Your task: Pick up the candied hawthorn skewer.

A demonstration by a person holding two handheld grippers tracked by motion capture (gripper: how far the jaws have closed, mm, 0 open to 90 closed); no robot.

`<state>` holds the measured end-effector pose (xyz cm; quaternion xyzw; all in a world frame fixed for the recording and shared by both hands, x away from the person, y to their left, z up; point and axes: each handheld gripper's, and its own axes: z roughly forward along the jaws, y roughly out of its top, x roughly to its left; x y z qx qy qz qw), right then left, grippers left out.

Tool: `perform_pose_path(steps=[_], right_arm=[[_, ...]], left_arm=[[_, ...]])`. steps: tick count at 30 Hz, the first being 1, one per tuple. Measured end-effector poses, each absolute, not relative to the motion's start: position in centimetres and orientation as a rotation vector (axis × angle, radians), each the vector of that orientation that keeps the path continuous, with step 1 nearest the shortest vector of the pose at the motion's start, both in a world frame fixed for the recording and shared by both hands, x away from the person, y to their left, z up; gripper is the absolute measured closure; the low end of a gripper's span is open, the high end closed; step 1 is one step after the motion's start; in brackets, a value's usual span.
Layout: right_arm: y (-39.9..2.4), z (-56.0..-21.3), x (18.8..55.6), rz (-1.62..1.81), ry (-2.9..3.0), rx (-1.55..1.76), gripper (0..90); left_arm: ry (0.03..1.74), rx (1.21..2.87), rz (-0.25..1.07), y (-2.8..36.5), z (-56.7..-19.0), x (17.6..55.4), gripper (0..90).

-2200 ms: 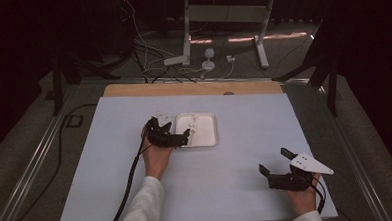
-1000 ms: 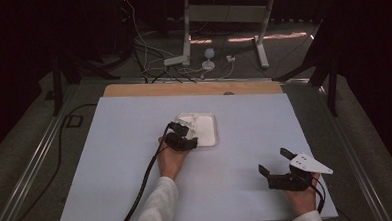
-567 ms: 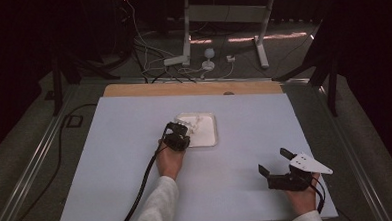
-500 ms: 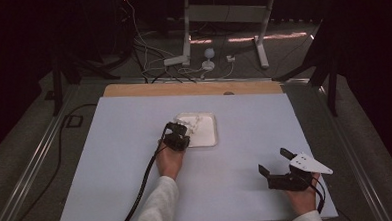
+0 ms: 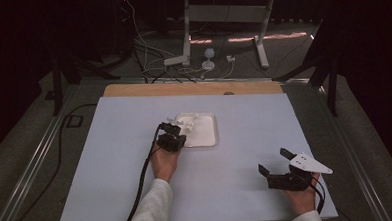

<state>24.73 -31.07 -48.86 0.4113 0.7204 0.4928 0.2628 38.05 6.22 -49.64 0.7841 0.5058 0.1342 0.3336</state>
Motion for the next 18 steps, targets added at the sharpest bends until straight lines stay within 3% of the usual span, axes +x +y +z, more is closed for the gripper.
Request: perform_pose_path(steps=[18], right_arm=[[-31.2, -48.9, 24.8, 1.331, 1.942, 1.115, 0.0]], left_arm=[[1.264, 1.971, 0.360, 9.6, -48.2, 34.3, 89.8]])
